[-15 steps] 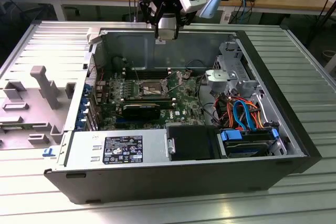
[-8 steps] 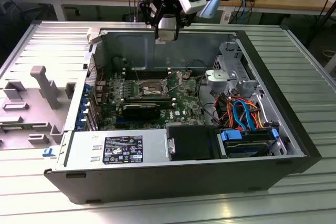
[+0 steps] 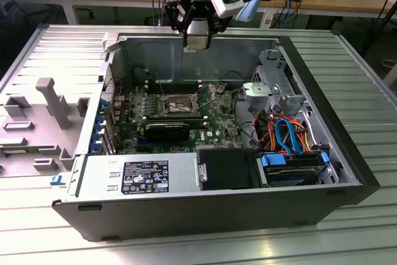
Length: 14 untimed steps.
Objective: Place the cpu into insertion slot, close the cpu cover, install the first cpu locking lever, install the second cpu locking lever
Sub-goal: 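Place the cpu into insertion slot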
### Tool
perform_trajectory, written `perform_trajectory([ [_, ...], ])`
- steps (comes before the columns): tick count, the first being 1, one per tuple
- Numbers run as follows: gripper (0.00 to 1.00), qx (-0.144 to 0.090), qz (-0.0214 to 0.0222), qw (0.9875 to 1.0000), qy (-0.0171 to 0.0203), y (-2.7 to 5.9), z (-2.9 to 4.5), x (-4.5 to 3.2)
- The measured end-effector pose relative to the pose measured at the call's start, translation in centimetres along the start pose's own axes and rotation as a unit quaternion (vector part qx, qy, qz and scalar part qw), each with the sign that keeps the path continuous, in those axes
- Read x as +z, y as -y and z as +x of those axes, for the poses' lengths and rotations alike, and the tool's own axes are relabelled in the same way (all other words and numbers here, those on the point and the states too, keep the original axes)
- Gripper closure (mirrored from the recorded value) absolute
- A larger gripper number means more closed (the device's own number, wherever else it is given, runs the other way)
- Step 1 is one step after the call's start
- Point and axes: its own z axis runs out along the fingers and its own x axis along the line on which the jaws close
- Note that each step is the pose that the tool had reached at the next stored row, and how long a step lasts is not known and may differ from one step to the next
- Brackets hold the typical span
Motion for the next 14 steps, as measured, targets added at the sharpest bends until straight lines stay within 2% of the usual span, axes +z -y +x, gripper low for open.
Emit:
perform_trajectory([
  [14, 0.46, 0.000, 0.0000, 1.0000, 0.0000, 0.52, -0.01, 0.35],
])
